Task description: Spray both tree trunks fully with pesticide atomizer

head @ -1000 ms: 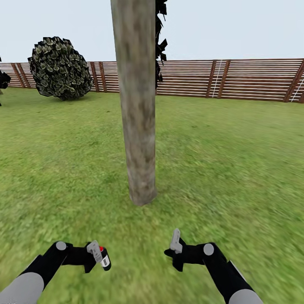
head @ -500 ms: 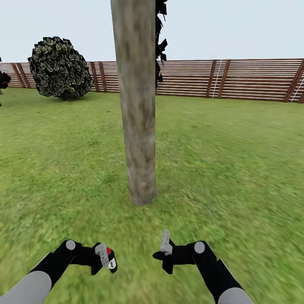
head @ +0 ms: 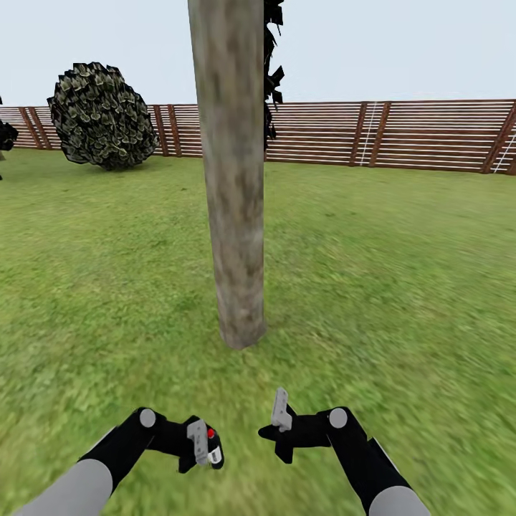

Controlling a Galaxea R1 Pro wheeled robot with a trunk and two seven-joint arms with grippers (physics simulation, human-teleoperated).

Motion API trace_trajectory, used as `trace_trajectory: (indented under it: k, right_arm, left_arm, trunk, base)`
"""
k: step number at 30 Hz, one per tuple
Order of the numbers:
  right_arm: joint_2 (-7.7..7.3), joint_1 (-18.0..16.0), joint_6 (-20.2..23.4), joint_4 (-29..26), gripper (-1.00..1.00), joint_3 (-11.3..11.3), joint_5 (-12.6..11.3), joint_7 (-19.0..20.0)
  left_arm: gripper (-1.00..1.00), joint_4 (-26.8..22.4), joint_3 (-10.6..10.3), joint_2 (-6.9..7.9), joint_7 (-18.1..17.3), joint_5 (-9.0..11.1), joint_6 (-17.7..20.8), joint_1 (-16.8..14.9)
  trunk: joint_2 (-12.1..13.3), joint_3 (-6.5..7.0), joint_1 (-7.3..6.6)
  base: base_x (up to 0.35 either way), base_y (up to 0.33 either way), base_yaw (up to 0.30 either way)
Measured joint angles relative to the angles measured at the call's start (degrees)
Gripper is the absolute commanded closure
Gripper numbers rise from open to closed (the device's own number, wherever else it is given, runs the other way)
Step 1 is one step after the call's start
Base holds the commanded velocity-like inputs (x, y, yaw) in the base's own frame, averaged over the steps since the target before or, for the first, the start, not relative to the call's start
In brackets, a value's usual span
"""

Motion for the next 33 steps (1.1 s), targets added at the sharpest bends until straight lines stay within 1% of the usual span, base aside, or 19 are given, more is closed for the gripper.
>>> trace_trajectory:
  k: [2, 6, 12, 17, 21, 27, 33]
  right_arm:
    - [0.05, 0.0, 0.0, 0.0, 1.00, 0.0, 0.0, 0.0]
    - [0.29, 0.0, 0.0, 0.0, 1.00, 0.0, 0.0, 0.0]
    - [0.94, 0.0, 0.0, 0.0, 1.00, 0.0, 0.1, 0.0]
    - [1.04, 0.0, 0.0, 0.0, 1.00, 0.0, 0.1, 0.0]
    - [1.05, 0.0, 0.0, 0.0, 1.00, 0.0, 0.1, 0.0]
    - [1.06, 0.0, 0.0, 0.0, 1.00, 0.0, 0.1, 0.0]
    - [1.06, 0.0, 0.0, 0.0, 1.00, 0.0, 0.1, 0.0]
  left_arm:
    - [1.00, 0.0, -0.2, -1.05, 0.0, -0.1, 0.0, -0.1]
    - [1.00, 0.0, -0.3, -2.13, 0.0, -0.1, 0.2, -0.3]
    - [1.00, 0.0, -0.3, -2.53, 0.0, -0.1, 0.2, -0.3]
    - [1.00, 0.0, -0.4, -2.79, 0.0, 0.0, 0.0, -0.2]
    - [1.00, 0.0, -0.5, -3.45, 0.0, -0.1, -0.1, -0.2]
    - [1.00, 0.0, -0.6, -4.66, 0.0, -1.4, -0.1, -0.1]
    - [1.00, 0.0, -0.7, -5.41, -0.3, -1.7, -0.2, -0.1]
  trunk:
    - [0.0, 0.00, 0.00]
    - [0.0, 0.00, 0.00]
    - [0.0, 0.00, 0.00]
    - [0.0, 0.00, 0.00]
    - [0.0, 0.00, 0.00]
    - [0.0, 0.00, 0.00]
    - [0.0, 0.00, 0.00]
  base:
    - [0.000, 0.000, 0.000]
    - [0.000, 0.000, 0.000]
    - [0.000, 0.000, 0.000]
    - [0.000, 0.000, 0.000]
    - [0.000, 0.000, 0.000]
    - [0.000, 0.000, 0.000]
    - [0.000, 0.000, 0.000]
